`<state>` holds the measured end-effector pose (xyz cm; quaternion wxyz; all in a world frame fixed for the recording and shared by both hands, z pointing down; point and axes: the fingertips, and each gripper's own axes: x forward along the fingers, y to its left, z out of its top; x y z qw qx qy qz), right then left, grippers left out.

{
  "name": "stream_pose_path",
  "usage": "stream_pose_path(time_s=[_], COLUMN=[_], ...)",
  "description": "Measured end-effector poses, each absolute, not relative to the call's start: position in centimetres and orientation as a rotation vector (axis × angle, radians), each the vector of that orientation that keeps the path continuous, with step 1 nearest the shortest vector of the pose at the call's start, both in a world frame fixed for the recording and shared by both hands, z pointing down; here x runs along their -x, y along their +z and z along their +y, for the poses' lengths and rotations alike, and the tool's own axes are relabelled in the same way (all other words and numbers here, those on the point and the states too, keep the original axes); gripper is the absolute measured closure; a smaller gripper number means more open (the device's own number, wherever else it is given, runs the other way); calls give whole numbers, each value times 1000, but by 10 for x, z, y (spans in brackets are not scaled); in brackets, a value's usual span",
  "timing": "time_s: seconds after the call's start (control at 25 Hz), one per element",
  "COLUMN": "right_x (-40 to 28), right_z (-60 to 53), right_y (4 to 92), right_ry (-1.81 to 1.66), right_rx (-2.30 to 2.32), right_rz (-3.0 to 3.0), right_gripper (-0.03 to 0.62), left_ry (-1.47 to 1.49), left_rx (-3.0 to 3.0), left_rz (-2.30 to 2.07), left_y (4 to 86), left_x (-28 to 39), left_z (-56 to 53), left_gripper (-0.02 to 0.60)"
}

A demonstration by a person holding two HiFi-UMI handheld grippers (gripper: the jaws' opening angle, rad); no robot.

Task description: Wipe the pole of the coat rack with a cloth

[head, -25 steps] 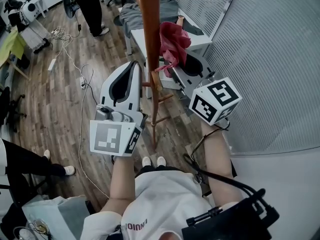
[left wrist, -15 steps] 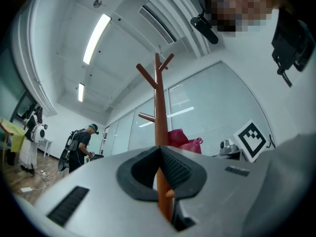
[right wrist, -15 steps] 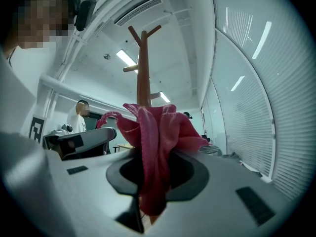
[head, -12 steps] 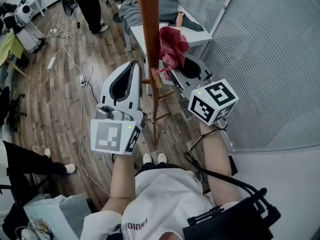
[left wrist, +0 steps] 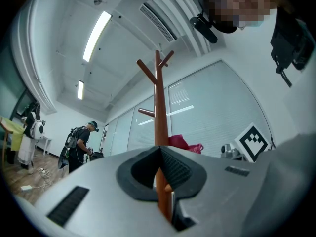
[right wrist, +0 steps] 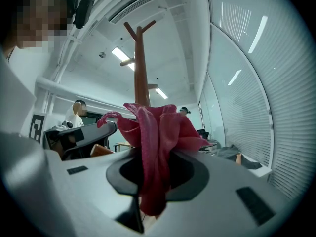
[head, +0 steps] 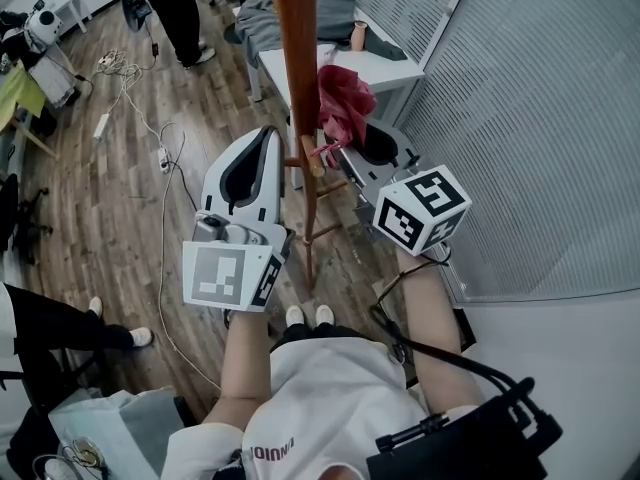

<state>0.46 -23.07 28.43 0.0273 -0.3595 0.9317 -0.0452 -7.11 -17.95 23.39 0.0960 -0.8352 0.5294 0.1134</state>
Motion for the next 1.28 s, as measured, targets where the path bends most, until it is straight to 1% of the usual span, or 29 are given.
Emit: stream_pose_path(time_s=[1.28], right_x=[-2], right_z=[-223], right_y=[346], right_ry=[-323], right_rx=[1154], right_rz=[2942], right_gripper=[496], left_ry=[325], left_rx=[2531], left_rz=[1587], left_y=[266], left_x=[71], left_z=[-182], left_gripper=[568])
